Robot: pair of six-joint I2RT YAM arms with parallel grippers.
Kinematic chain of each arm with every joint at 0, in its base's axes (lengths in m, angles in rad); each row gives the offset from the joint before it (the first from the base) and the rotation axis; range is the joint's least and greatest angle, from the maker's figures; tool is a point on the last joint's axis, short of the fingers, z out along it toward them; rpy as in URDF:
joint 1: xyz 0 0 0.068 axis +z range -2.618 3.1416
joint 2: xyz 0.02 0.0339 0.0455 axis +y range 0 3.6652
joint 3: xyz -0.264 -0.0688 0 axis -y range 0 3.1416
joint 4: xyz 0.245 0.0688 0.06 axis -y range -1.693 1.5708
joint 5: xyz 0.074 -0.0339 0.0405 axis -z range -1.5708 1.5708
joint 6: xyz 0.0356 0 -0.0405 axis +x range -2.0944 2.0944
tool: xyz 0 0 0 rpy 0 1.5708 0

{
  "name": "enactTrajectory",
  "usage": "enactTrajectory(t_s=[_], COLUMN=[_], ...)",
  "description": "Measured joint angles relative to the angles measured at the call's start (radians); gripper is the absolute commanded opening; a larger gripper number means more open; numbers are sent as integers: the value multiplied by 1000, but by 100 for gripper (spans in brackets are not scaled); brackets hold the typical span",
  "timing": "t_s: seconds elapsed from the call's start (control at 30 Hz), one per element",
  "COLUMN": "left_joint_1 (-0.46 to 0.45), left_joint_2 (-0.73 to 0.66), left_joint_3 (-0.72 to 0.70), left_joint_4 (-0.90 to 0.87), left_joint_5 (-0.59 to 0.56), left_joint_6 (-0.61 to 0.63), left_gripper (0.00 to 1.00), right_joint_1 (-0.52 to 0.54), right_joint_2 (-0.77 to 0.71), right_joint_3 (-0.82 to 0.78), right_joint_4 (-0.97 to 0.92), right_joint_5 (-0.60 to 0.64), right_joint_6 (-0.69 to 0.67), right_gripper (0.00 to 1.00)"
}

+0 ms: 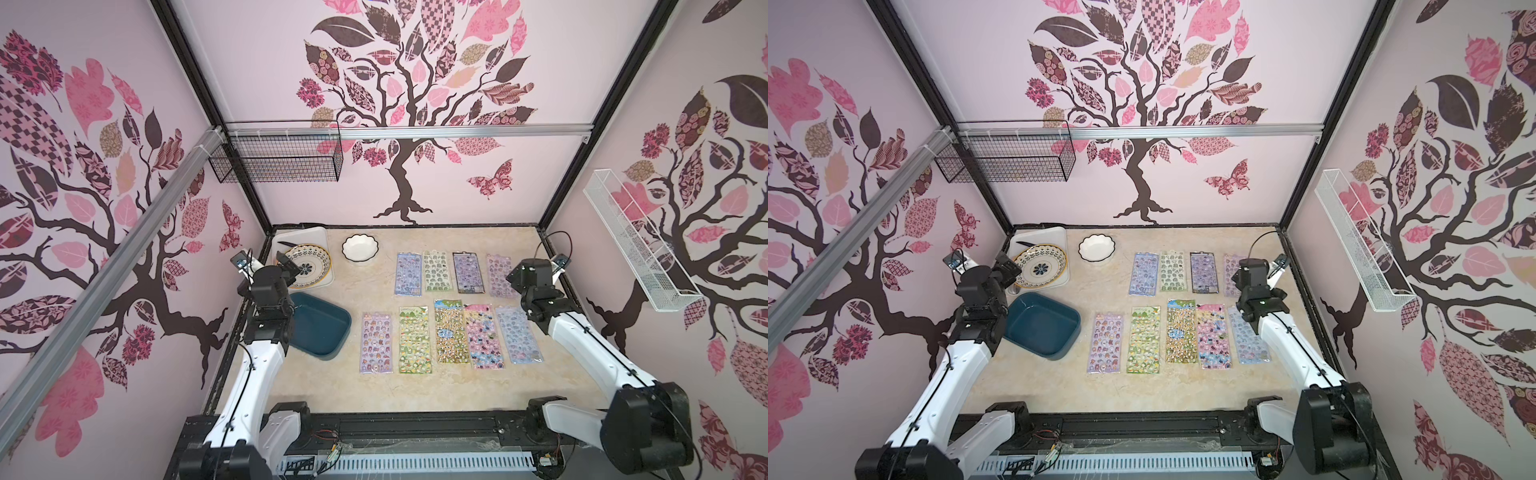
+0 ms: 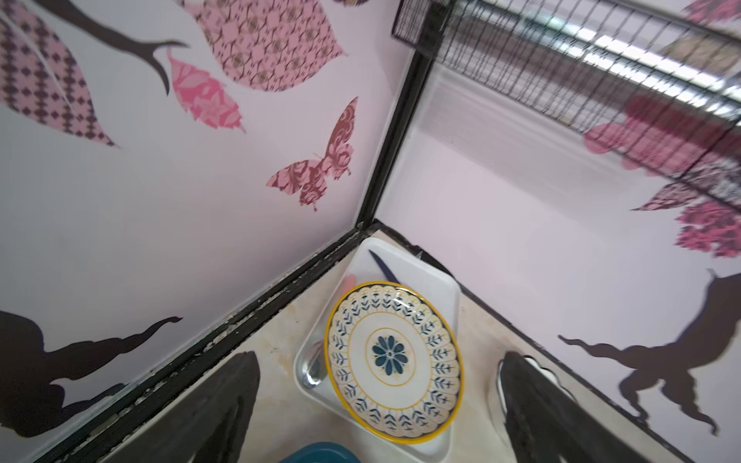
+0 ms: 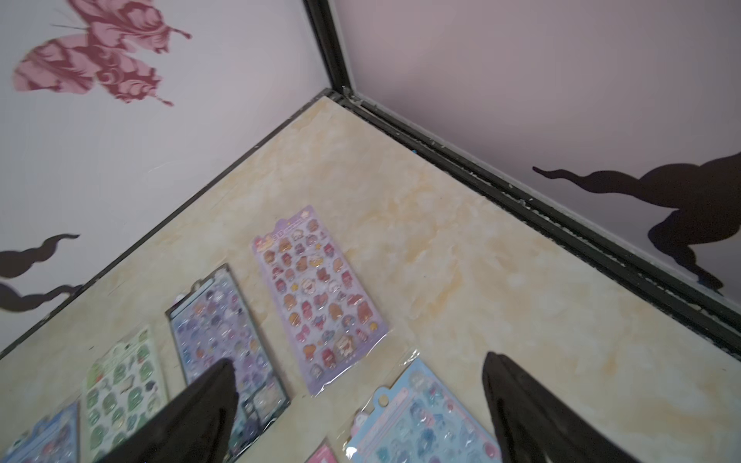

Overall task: Take the stickers out of the storage box
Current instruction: Reset both arms

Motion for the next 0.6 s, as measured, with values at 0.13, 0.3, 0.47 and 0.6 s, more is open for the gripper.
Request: enactTrajectory(t_s=[0.13,0.3,0.47,0.6], left_joint_1=[6,6,6,-1], left_joint_2=[138,264,332,345], left_joint_3=[-111,-109,-117,-179], left_joint_4=[63,119,205,342], left_joint_5=[17,63,115,166], left_joint_6=[10,63,126,193], left_gripper=[98,98,98,98], right_joint_1=[-17,-27,-24,-24], right_joint_2=[47,47,43,60], right_joint_3=[-92,-177,-319,-348], right_joint_4=[76,196,472,543], right_joint_5=[0,-64,-102,-116], right_joint_6=[-53,-148,-268,-299], right_gripper=[99,99,99,99])
